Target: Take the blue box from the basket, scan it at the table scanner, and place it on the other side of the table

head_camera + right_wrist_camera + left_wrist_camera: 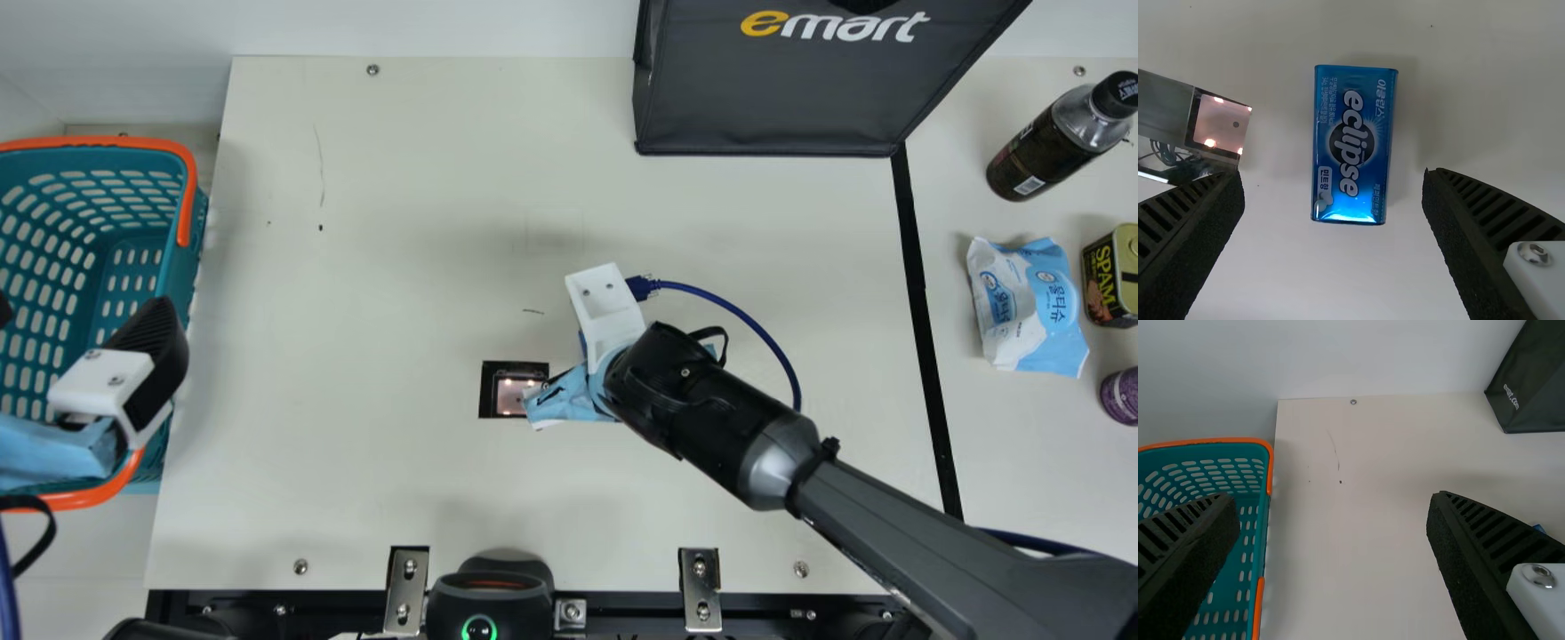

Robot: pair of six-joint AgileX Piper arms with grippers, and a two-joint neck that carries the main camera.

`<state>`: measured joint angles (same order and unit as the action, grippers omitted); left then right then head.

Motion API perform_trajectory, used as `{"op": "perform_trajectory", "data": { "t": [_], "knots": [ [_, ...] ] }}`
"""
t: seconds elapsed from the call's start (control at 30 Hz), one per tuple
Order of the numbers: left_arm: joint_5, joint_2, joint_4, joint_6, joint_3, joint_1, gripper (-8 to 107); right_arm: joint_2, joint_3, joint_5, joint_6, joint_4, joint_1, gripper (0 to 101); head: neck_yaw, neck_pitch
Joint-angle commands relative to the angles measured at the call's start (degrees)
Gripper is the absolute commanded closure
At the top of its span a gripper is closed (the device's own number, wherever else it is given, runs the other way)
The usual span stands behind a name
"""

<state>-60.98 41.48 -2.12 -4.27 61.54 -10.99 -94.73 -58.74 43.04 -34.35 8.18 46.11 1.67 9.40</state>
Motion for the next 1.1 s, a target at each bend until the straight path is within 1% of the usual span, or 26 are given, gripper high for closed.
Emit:
{"op": "perform_trajectory", "data": {
  "t": [0.0, 0.47, 0.93, 0.97, 1.07],
  "knots": [
    [0.0, 0.0, 0.0, 0.0, 0.0, 0.0, 9, -0.2, 0.0, -0.1, 0.1, -0.2, -0.1, 6, -0.1, -1.5],
    [0.0, 0.0, 0.0, 0.0, 0.0, 0.0, 9, -1.8, 0.2, -0.8, 0.8, -0.9, -1.0, 6, -0.1, -1.5],
    [0.0, 0.0, 0.0, 0.0, 0.0, 0.0, 9, -2.3, -0.3, 1.1, 0.1, 0.3, -0.7, 100, -0.1, -1.5],
    [0.0, 0.0, 0.0, 0.0, 0.0, 0.0, 9, -2.2, -0.4, 1.3, 0.1, 0.4, -0.7, 101, -0.1, -1.5],
    [0.0, 0.0, 0.0, 0.0, 0.0, 0.0, 9, -1.9, -0.7, 1.9, -0.2, 0.7, -0.5, 101, -0.1, -1.5]
  ]
}}
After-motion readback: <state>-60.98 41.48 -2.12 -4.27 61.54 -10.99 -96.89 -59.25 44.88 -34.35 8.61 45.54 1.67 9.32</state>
